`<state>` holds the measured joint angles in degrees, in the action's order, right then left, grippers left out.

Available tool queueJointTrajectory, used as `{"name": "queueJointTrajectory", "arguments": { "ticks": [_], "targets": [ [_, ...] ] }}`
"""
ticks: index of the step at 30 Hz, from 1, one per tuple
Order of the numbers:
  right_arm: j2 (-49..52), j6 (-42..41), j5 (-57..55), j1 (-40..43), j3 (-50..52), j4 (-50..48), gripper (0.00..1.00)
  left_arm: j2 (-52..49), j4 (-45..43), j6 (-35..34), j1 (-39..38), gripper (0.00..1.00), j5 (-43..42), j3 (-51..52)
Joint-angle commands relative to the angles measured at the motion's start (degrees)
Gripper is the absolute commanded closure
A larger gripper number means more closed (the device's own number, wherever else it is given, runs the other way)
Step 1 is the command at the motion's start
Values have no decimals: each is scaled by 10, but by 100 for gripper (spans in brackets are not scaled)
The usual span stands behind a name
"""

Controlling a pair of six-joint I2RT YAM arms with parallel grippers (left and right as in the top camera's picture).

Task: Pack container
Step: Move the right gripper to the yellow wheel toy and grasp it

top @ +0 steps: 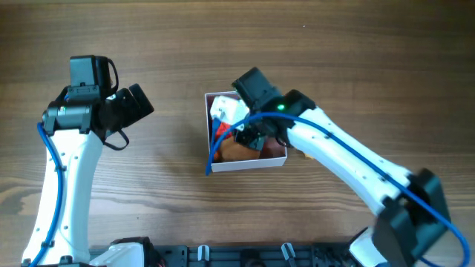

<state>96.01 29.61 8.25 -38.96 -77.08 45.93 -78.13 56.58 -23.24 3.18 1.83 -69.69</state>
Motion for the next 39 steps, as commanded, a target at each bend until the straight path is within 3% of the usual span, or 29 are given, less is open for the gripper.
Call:
{"name": "queueJointTrajectory", "arguments": {
  "ticks": [1,2,4,5,8,9,16,24,39],
  "targets": [
    [-88,-153,-109,12,-48,-6,72,-4,-2,5,4,1,3,4],
    [-119,-225,-160,34,-62,-5,59,-4,-2,5,4,1,3,4],
    [-156,-318,-177,89,-67,1,5,-4,-2,5,4,1,3,4],
    [-167,-388,-177,138,-66,24,0,-4,-2,5,4,1,3,4],
    [-149,-588,-177,257,-60,136,0,-4,-2,5,4,1,3,4],
    [-140,-608,-172,279,-50,154,0,-4,-2,5,4,1,3,4],
    [-10,-591,-91,300,96,101,0,-4,-2,5,4,1,3,4],
    [127,-583,-94,257,105,76,0,-4,-2,5,4,1,3,4],
    [137,-592,-40,253,176,40,0,-4,-2,5,3,1,3,4]
  ]
}}
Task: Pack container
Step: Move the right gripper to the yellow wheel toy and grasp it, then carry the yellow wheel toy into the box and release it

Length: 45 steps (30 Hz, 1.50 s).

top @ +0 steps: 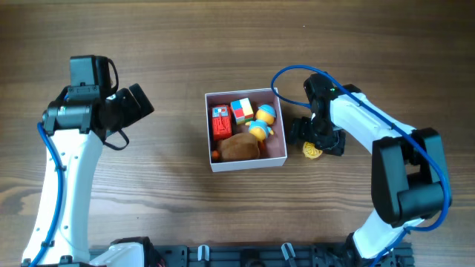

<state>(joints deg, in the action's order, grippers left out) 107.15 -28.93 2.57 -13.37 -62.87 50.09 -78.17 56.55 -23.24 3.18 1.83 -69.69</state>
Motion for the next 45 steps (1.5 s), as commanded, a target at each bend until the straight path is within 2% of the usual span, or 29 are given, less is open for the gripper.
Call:
{"name": "queueJointTrajectory", "arguments": {
  "ticks": [1,4,7,13,15,17,18,21,24,25,26,28,31,32,34,37,40,42,45],
  "targets": [
    [26,-7,18,-3,34,-2,1,-4,-1,5,3,1,3,4],
    [26,-12,20,-3,34,-2,6,-4,-2,5,4,1,3,4],
    [26,-12,20,-3,34,-4,22,-4,-2,5,4,1,3,4],
    [26,-12,20,-3,34,-4,35,-4,-2,5,4,1,3,4],
    [26,-12,21,-3,34,-4,42,-4,-2,5,4,1,3,4],
    [26,-12,24,-3,34,-4,44,-4,-2,5,4,1,3,4],
    [26,-12,26,-3,34,-7,50,-4,-2,5,4,1,3,4],
    [26,-12,27,-3,34,-10,57,-4,-2,5,4,1,3,4],
    [26,-12,27,-3,34,-11,73,-4,-2,5,4,1,3,4],
    [26,-12,26,-3,33,-13,89,-4,-2,5,4,1,3,4],
    [25,-5,22,-3,31,-14,96,-4,-2,5,4,1,3,4],
    [11,41,12,-3,4,-9,96,-4,-2,5,4,1,3,4],
    [-34,70,-58,-3,-115,66,96,-4,-2,5,4,1,3,4],
    [-68,110,-60,-7,-188,87,96,-4,-2,5,4,1,3,4],
    [-111,150,-59,-28,-247,83,96,-4,-3,5,4,1,3,4],
    [-127,246,-13,-92,-257,54,96,-4,-6,5,4,1,3,4],
    [-84,306,5,-159,-255,57,96,-4,-6,5,4,1,3,4],
    [-41,303,-9,-196,-255,54,96,-4,-4,5,4,1,3,4],
    [13,278,-13,-204,-255,57,95,-4,-3,5,4,1,3,4]
  ]
}}
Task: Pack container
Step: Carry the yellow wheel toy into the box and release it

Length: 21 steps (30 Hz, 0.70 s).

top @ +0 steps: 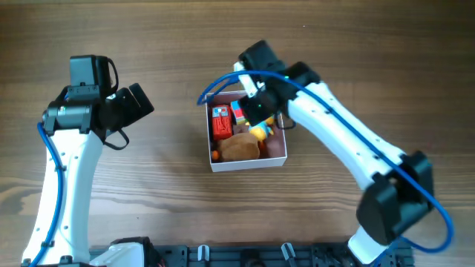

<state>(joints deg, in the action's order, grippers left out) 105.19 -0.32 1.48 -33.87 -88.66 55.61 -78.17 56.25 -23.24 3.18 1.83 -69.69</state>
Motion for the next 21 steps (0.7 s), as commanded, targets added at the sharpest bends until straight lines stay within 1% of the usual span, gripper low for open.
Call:
{"name": "queueJointTrajectory", "arguments": {
  "ticks": [1,6,7,8,9,10,11,13,14,16,21],
  "targets": [
    [43,-8,-2,1,3,1,96,-4,0,5,4,1,4,4],
    [78,-8,-2,1,3,0,95,-4,0,5,4,1,3,4],
    [81,-7,-1,1,3,-1,92,-4,0,5,4,1,3,4],
    [82,-7,-1,1,3,-2,87,-4,0,5,4,1,3,4],
    [82,-7,-2,1,3,-2,57,-4,0,5,4,1,3,4],
    [82,-7,-1,1,3,-1,38,-4,0,5,4,1,3,4],
    [82,-7,-2,1,3,-1,32,-4,0,5,4,1,3,4],
    [82,-7,-2,1,3,-1,30,-4,0,5,4,1,3,4],
    [82,-7,-2,1,3,-1,27,-4,0,5,4,1,3,4],
    [82,-7,-2,1,3,-1,26,-4,0,5,4,1,3,4],
    [62,-13,-6,1,-2,1,28,-4,0,5,4,1,3,4]
  ]
}}
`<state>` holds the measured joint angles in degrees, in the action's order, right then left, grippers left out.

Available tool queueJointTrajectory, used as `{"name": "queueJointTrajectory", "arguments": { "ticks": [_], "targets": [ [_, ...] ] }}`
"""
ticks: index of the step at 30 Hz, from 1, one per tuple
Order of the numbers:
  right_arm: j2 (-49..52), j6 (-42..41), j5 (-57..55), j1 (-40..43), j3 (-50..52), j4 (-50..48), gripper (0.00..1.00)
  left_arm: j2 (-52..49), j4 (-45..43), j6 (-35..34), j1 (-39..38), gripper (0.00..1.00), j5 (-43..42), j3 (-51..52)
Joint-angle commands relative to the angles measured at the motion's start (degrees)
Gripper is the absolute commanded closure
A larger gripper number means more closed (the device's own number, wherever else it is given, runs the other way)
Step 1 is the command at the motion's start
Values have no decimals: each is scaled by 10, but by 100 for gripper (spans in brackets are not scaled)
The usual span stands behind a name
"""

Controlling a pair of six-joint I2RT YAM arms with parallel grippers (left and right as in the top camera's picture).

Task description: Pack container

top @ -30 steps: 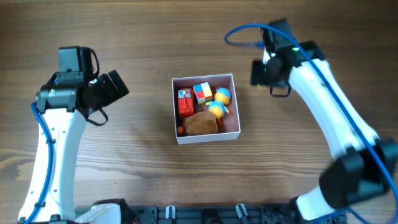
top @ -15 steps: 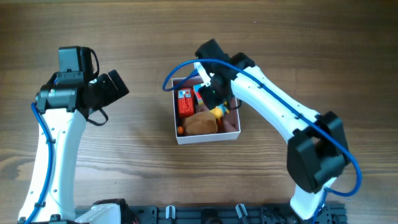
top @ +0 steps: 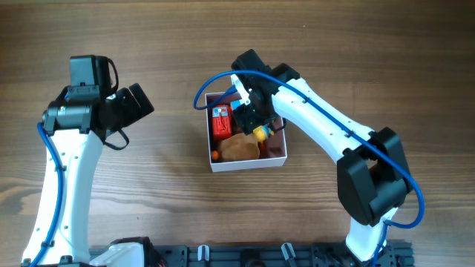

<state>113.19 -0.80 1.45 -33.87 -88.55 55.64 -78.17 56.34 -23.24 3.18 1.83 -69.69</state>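
Note:
The white box [top: 273, 157] with a pink inside sits mid-table. It holds a red toy [top: 220, 123], a brown lump [top: 239, 147] and a yellow and blue toy [top: 260, 133]. My right gripper [top: 252, 116] reaches down into the box's upper middle, and its body covers what lies beneath. Its fingertips are hidden, so whether it holds anything cannot be told. My left gripper [top: 137, 104] hovers far to the left of the box, over bare table, and its jaws are not readable.
Wooden table [top: 171, 44] all around the box. The right arm's blue cable [top: 208, 89] loops over the box's upper left corner. A black rail runs along the front edge.
My right gripper has shifted slightly left and lower into the box, and its arm now bends more steeply. The left arm has not moved.
My right gripper was first down in the box. Then it stood on the table right of the box at a yellow toy. After that it was back over the box and the yellow toy was gone from the table. Now it reaches into the box.

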Motion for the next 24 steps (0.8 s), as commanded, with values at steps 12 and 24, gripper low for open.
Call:
{"name": "queueJointTrajectory", "arguments": {
  "ticks": [12,24],
  "targets": [
    [-272,-131,-34,247,-67,-5,0,-5,-33,73,-52,1,4,4],
    [-296,-83,-44,328,-34,21,0,16,-90,113,-142,0,9,4]
  ]
}}
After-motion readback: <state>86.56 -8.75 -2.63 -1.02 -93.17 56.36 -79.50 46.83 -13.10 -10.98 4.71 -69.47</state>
